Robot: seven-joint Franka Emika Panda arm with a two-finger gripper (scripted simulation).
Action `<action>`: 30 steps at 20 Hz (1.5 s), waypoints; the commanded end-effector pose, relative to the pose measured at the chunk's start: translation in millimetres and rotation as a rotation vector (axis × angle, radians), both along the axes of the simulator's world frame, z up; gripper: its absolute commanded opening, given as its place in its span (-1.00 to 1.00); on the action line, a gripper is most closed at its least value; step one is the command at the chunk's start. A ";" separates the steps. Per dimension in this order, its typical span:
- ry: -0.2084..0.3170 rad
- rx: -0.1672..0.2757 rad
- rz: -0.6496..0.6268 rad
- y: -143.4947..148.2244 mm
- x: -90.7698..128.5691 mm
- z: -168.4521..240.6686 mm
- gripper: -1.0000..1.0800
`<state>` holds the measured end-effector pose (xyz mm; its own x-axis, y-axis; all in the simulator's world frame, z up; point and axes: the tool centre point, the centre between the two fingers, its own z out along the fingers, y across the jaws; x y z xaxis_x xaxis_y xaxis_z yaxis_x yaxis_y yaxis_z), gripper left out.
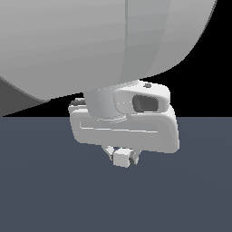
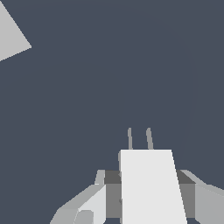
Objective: Plug the charger into the wall socket.
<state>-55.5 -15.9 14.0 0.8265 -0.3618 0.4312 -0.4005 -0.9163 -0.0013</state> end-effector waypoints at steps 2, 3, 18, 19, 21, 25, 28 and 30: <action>-0.002 -0.001 0.031 2.0 2.0 4.3 -1.00; -0.002 -0.001 0.044 2.9 2.7 6.0 -1.00; -0.009 -0.008 0.381 29.8 16.7 49.7 -1.00; -0.009 -0.009 0.405 31.9 17.3 52.7 -1.00; -0.009 -0.009 0.448 35.8 18.2 58.2 -1.00; -0.009 -0.009 0.522 42.7 19.3 67.4 -1.00; -0.008 -0.009 0.569 47.2 19.7 73.1 -1.00; -0.008 -0.008 0.596 49.9 19.7 76.2 -1.00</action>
